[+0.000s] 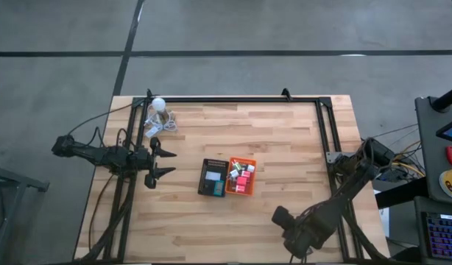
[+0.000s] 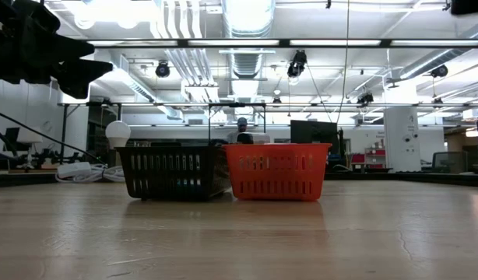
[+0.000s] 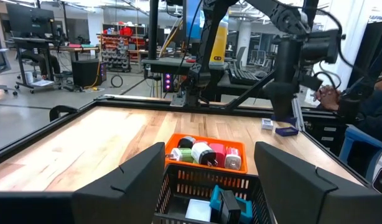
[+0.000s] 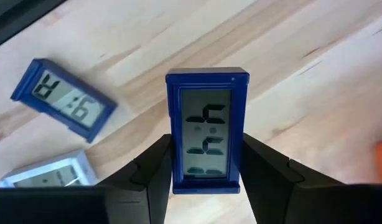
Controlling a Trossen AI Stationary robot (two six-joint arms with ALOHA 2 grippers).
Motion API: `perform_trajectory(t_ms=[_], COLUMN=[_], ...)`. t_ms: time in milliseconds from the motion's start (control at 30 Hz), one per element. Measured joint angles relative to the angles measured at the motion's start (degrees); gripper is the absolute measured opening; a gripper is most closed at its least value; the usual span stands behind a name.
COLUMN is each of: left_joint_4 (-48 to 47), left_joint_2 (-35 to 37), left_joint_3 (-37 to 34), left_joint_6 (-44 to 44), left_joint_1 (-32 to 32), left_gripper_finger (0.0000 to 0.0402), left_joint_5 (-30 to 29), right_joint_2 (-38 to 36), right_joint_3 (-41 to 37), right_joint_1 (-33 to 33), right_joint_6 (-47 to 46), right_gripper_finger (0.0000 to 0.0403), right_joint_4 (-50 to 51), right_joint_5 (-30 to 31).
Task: Pick & Place Office items
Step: Put the top dark blue timer into the black bin
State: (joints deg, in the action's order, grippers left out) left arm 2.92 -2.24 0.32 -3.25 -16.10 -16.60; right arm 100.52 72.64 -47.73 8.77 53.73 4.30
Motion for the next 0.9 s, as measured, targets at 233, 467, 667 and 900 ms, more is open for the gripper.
perform_trajectory(t_ms=[233, 467, 667, 900], left_joint_4=[0.02, 0.0, 0.0, 0.02], left_joint_2=[-0.01, -0.01, -0.02, -0.02], left_joint_3=[-0.01, 0.0, 0.0, -0.02], left_joint_6=[0.0, 0.0, 0.0, 0.0], left_joint_1=[-0.02, -0.01, -0.02, -0.02], left_gripper_finger=[0.0252, 0.0252, 0.0252, 0.0252], left_joint_5=[0.01, 0.01, 0.0, 0.0], right_joint_2=[-0.05, -0.05, -0.05, -0.05], right_joint_3=[6.04, 10.46, 11.94, 12.15], right_joint_1=[3.51, 8.34, 13.57, 20.23], right_joint_6=[6.93, 17.62, 24.71, 36.01], right_gripper_finger=[0.0163, 0.0162, 0.0154, 0.016], right_joint_4=[2.43, 4.98, 5.03, 4.11], right_joint_5=[0.44, 0.43, 0.41, 0.41])
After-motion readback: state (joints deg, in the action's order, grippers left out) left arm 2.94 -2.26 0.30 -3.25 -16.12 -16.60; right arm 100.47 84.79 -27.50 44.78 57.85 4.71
